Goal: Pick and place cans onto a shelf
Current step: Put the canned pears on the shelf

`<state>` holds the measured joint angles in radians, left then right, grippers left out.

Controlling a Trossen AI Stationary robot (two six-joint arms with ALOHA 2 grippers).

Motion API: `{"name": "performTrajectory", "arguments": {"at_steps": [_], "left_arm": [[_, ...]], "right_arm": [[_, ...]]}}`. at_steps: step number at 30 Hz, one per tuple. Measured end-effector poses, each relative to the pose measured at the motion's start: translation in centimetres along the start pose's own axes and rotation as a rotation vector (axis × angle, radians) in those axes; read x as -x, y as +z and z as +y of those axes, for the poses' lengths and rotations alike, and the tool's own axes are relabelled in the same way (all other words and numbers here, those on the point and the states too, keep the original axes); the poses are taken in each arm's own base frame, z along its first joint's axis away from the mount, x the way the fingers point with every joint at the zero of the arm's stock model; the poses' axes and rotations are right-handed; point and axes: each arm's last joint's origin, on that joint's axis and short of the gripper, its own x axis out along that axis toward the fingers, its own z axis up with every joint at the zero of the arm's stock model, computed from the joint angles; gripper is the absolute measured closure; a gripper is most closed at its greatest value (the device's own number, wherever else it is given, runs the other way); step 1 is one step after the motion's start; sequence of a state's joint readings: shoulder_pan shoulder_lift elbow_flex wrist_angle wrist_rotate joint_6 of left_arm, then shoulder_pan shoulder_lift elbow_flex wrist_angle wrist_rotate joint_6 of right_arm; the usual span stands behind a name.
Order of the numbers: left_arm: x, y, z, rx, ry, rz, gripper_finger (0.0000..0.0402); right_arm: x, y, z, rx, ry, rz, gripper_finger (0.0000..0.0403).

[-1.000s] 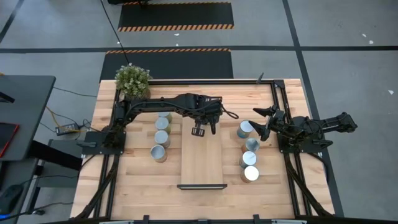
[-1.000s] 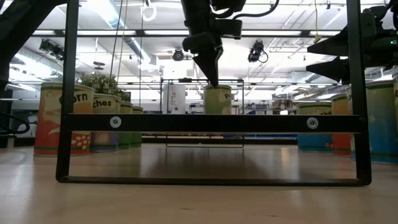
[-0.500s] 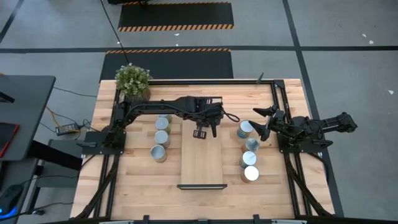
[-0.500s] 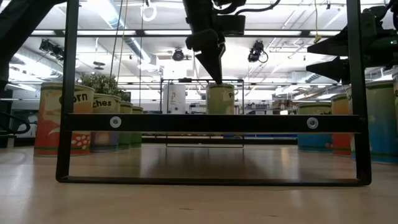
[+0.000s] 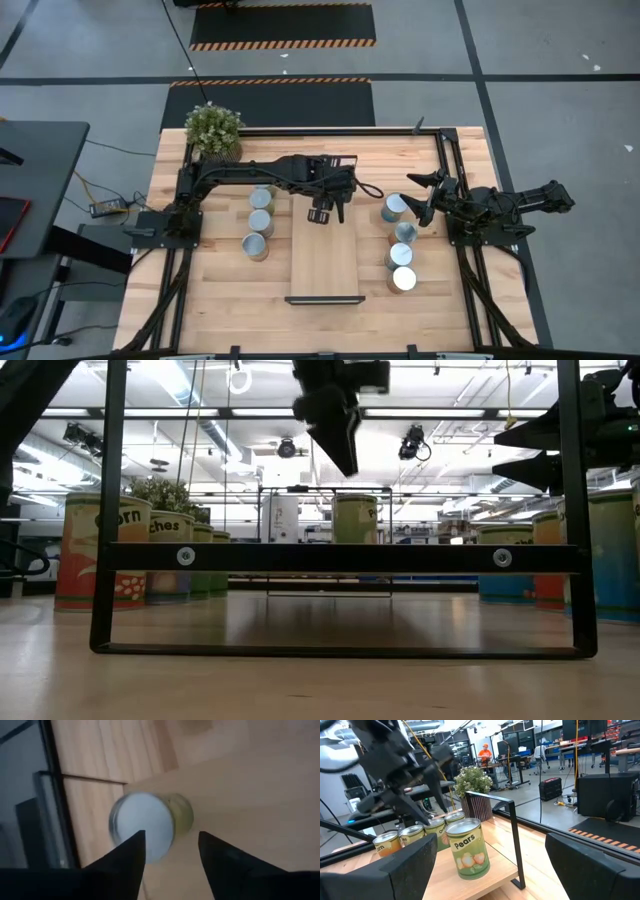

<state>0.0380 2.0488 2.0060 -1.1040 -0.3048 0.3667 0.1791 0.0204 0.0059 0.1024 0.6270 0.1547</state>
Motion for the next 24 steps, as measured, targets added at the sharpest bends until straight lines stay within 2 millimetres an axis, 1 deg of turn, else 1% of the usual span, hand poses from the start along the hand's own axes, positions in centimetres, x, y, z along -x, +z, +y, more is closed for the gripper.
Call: {"name": "performTrajectory", "arguments": {"at_steps": [2,4,7,10,13,20,24], "left_arm": [[1.0,-0.6,0.1,-0.011,0.016,0.037,0.0208],[1.5,-1.2,0.5,0.01,0.042,0.074,0.0209],[1.4,-1.9,1.3,0.091,0.06,0.119,0.0215],[0.4,-2.0,1.6,0.158,0.065,0.14,0.0223],[-0.9,-2.0,1.6,0.192,0.068,0.165,0.0229],[-3.0,-1.8,1.0,0.177,0.081,0.216,0.023],[-3.7,-1.4,1.0,0.186,0.089,0.196,0.023]], "right_arm": [[0.0,0.0,0.0,0.0,0.0,0.0,0.0025],[0.0,0.0,0.0,0.0,0.0,0.0,0.0025],[0.0,0.0,0.0,0.0,0.0,0.0,0.0025],[0.0,0.0,0.0,0.0,0.0,0.0,0.0025],[0.0,0.0,0.0,0.0,0.0,0.0,0.0025],[0.0,0.1,0.0,-0.005,0.001,-0.007,0.0025],[0.0,0.2,0.0,-0.01,0.002,-0.014,0.0025]]}}
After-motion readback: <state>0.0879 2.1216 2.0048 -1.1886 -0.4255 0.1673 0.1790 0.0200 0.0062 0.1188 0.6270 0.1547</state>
